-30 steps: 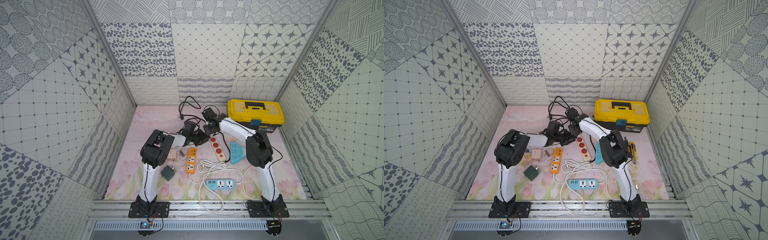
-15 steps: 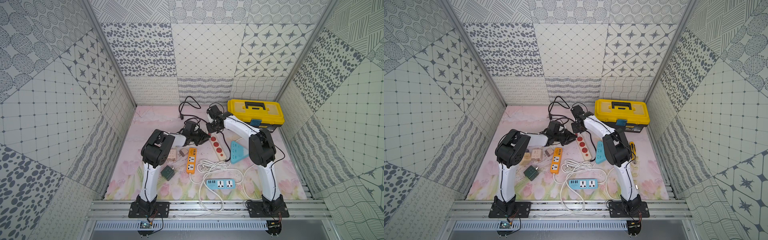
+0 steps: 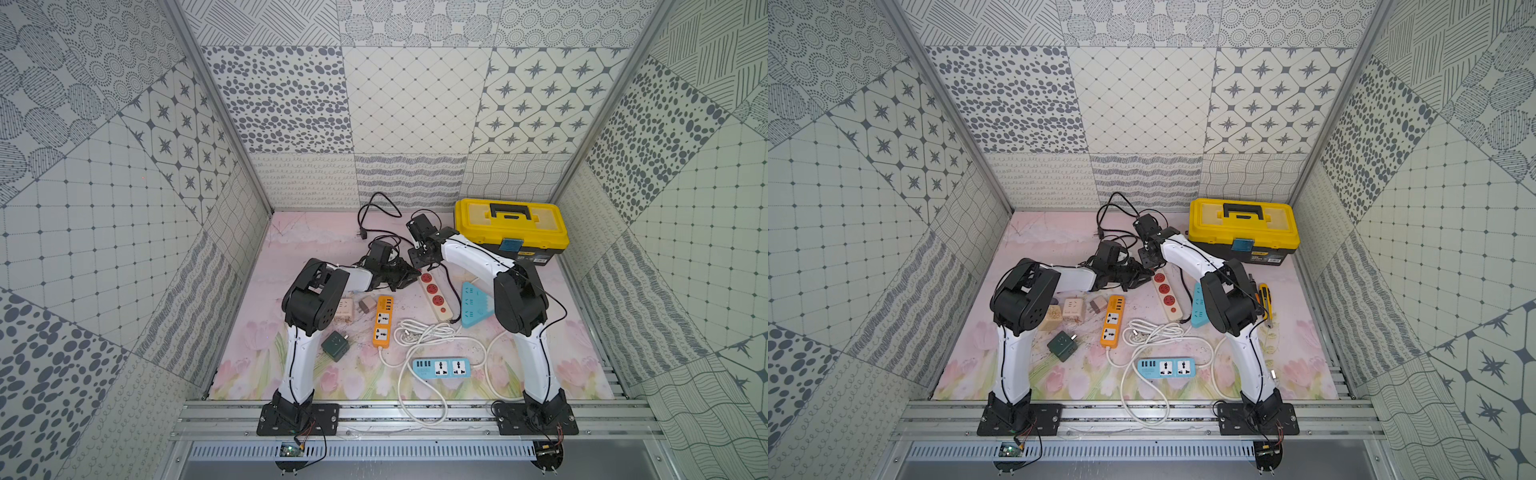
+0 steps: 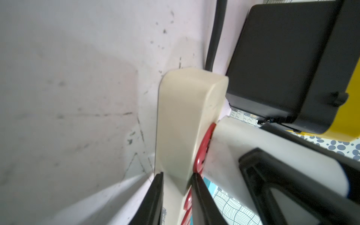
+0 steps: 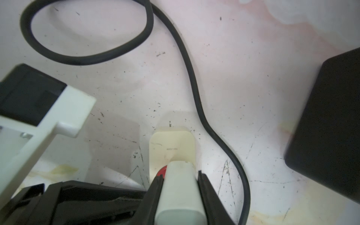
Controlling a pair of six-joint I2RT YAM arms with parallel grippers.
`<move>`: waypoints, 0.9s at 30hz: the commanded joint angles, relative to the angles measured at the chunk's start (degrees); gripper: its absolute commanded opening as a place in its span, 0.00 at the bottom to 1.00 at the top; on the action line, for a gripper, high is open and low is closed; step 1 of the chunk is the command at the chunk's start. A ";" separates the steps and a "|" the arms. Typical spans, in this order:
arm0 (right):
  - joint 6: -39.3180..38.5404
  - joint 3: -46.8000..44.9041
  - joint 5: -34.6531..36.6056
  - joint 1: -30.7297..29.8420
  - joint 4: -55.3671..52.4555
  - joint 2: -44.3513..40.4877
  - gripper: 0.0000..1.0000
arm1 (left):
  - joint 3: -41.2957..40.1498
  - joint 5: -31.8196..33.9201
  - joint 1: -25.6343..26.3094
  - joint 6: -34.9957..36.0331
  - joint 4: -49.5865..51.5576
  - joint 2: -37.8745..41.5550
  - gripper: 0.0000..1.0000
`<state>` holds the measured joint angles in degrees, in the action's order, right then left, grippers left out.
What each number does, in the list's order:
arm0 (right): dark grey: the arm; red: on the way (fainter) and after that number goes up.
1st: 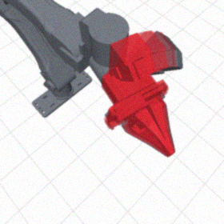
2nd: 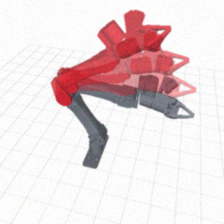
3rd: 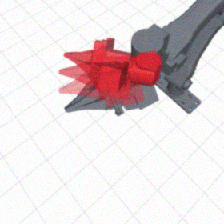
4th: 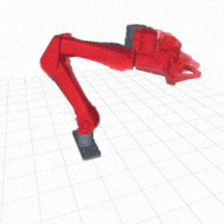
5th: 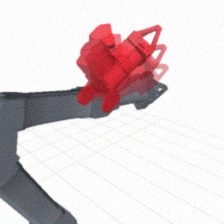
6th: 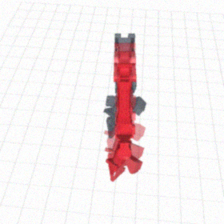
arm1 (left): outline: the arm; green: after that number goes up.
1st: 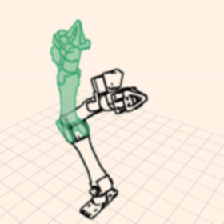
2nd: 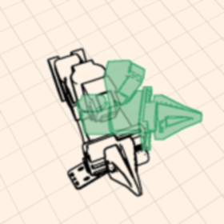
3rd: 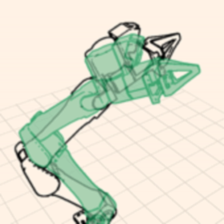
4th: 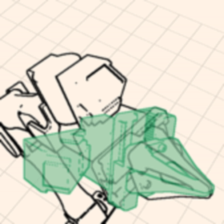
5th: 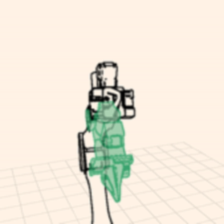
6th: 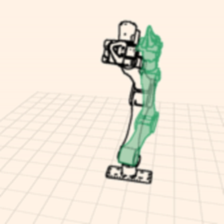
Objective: Pull the plug off the socket
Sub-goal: Remove the plug from the socket.
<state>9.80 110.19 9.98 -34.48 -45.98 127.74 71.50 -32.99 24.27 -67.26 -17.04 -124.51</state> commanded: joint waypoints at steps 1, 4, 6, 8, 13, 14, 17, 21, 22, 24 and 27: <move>2.23 5.76 -7.66 0.91 1.28 -0.87 0.12 | -1.45 21.33 -0.39 0.36 22.18 -3.11 0.27; 2.23 0.47 -8.29 2.58 3.92 -3.35 0.12 | -1.63 21.26 -0.52 0.39 22.05 -2.88 0.27; 2.59 -5.38 -8.67 3.06 7.67 -6.17 0.12 | -1.59 21.17 -0.51 0.51 21.86 -2.81 0.27; 2.98 -11.46 -9.41 2.93 12.08 -9.00 0.12 | -1.33 21.13 -0.52 0.67 21.91 -2.92 0.27; 2.89 -18.73 -6.96 -1.69 18.46 -13.13 0.12 | -0.67 20.87 -0.53 0.48 22.11 -3.37 0.27; 2.71 -18.14 -6.15 -2.85 18.19 -13.06 0.12 | -0.58 20.89 -0.47 0.61 22.12 -3.32 0.27; 2.21 -12.71 -3.88 -4.98 14.71 -11.26 0.12 | -0.42 21.08 -0.47 0.69 22.44 -3.25 0.27; 1.45 -2.00 -4.19 -3.01 7.23 -7.02 0.13 | -0.53 21.31 -0.48 0.65 22.67 -3.32 0.27; 1.45 0.14 -5.00 -2.14 5.75 -6.16 0.12 | -0.58 21.34 -0.50 0.72 22.81 -3.35 0.27; 1.54 2.32 -6.44 0.02 4.04 -5.49 0.12 | -0.64 21.24 -0.52 0.78 22.73 -3.54 0.27; 1.67 -0.17 -8.09 2.06 4.47 -7.64 0.12 | -0.75 21.16 -0.61 0.81 22.79 -3.46 0.27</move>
<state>10.44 111.37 5.06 -34.94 -39.20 121.38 72.07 -33.41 24.23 -66.26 -16.91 -124.95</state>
